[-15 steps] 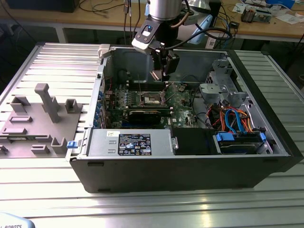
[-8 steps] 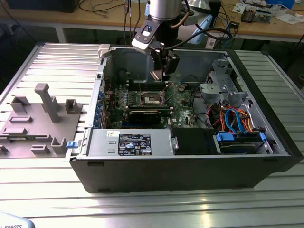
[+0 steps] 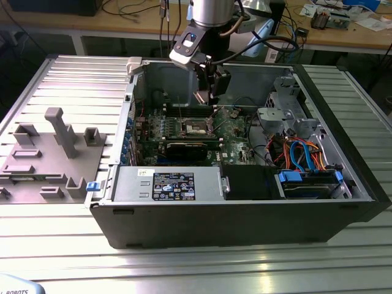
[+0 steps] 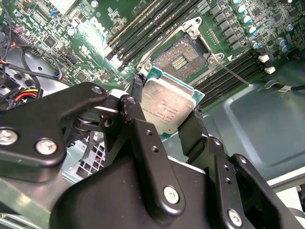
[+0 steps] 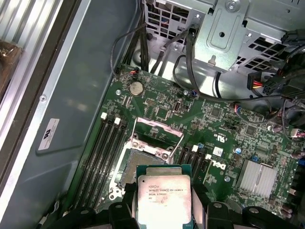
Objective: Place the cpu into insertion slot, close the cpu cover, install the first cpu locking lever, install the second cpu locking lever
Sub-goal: 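Place the cpu into insertion slot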
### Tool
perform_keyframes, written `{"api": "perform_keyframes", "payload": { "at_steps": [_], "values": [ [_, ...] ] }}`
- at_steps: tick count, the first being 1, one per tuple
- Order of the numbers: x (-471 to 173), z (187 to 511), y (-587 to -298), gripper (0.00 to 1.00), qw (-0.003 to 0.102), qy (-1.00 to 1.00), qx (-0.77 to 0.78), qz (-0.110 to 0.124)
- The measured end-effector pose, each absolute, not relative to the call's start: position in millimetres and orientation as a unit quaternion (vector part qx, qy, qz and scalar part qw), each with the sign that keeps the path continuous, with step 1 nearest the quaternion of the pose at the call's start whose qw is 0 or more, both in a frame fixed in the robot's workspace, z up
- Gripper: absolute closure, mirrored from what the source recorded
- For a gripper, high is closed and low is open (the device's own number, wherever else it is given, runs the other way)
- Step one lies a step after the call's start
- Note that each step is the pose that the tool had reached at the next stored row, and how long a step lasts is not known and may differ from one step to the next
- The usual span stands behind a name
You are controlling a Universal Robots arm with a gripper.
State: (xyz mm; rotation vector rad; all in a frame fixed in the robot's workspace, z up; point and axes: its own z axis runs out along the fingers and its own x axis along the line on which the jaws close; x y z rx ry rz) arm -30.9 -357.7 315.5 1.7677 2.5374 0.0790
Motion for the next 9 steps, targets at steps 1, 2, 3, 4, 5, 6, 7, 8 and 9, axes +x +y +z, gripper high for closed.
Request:
{"api": "perform_keyframes", "payload": {
  "at_steps": [1,2,3,4,5,6,7,8,9],
  "values": [
    [-30.9,315.5,-357.7,0.46,0.024,0.820,0.572,0.026],
    [-30.9,315.4,-357.7,0.46,0.024,0.820,0.572,0.025],
    [-30.9,315.4,-357.7,0.46,0.024,0.819,0.572,0.025],
    [-30.9,315.3,-357.7,0.46,0.024,0.819,0.573,0.025],
    [-30.9,315.2,-357.7,0.46,0.024,0.819,0.573,0.025],
    [-30.9,315.2,-357.7,0.46,0.024,0.818,0.574,0.025],
    [-30.9,315.1,-357.7,0.46,0.024,0.818,0.574,0.025],
    [-30.9,315.0,-357.7,0.46,0.024,0.818,0.575,0.025],
    [-30.9,315.0,-357.7,0.46,0.024,0.817,0.575,0.025]
  ]
}}
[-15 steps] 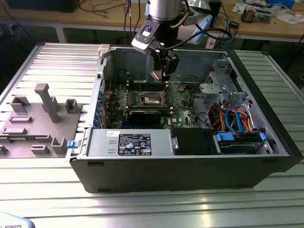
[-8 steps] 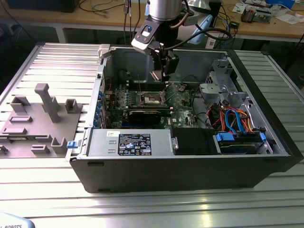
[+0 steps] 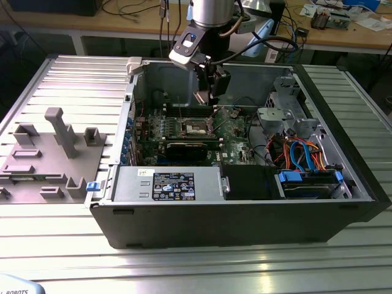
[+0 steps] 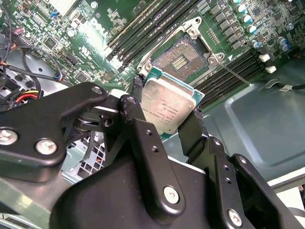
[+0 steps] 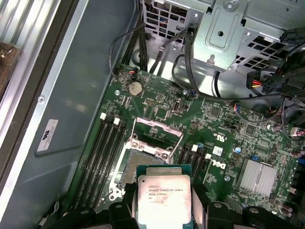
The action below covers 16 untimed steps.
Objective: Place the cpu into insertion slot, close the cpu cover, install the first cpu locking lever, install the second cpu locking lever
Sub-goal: 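Place the cpu into insertion slot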
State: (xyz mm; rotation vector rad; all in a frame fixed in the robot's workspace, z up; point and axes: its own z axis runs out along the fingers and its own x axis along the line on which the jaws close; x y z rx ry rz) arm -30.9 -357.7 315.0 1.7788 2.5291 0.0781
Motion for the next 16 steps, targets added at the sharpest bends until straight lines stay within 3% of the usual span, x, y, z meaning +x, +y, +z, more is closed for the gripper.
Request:
{"api": "perform_keyframes", "payload": {
  "at_steps": [16],
  "values": [
    [-30.9,314.0,-357.7,0.46,0.025,0.813,0.581,0.025]
  ]
}}
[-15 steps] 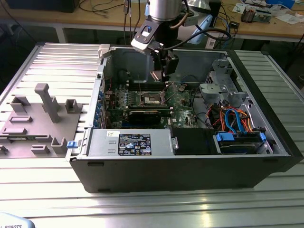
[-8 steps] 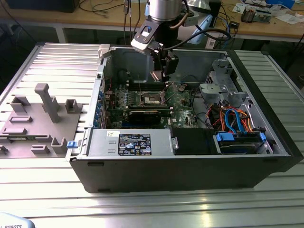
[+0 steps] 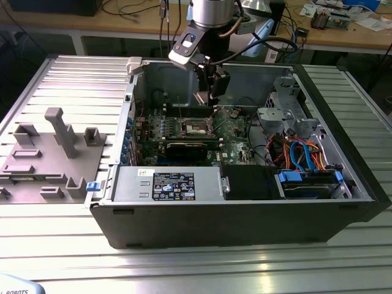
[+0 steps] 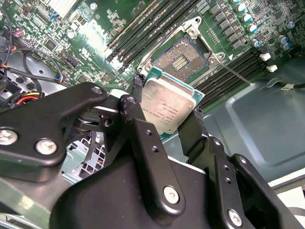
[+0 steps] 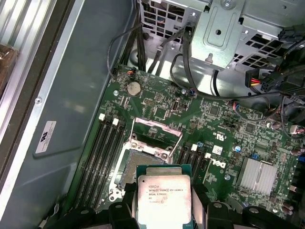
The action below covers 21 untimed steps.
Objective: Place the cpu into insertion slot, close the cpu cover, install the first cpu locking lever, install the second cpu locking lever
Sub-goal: 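Place the cpu into insertion slot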
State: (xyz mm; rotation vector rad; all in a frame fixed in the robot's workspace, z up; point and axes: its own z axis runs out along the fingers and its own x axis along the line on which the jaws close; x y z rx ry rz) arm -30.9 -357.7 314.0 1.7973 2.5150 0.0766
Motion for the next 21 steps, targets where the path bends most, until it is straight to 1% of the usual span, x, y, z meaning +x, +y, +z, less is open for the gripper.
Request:
{"api": "perform_keyframes", "payload": {
  "at_steps": [21],
  "values": [
    [-30.9,312.9,-357.7,0.46,0.025,0.808,0.589,0.024]
  ]
}}
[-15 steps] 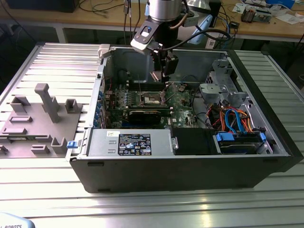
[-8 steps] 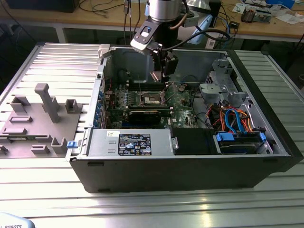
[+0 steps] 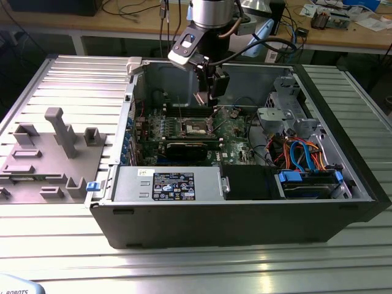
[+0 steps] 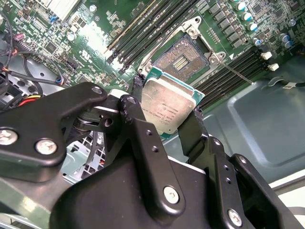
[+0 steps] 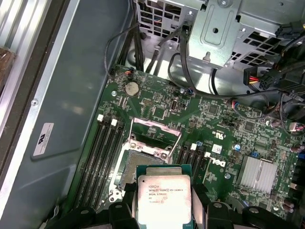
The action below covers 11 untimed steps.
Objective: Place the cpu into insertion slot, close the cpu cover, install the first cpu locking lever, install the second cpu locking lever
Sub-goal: 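Place the cpu into insertion slot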
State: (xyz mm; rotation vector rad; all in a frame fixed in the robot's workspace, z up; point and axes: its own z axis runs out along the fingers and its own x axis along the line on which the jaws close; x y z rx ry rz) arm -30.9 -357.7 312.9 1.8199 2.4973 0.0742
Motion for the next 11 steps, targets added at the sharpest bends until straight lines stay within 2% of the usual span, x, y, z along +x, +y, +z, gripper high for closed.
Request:
{"api": "perform_keyframes", "payload": {
  "at_steps": [11],
  "values": [
    [-30.9,312.3,-357.7,0.46,0.026,0.805,0.592,0.023]
  ]
}}
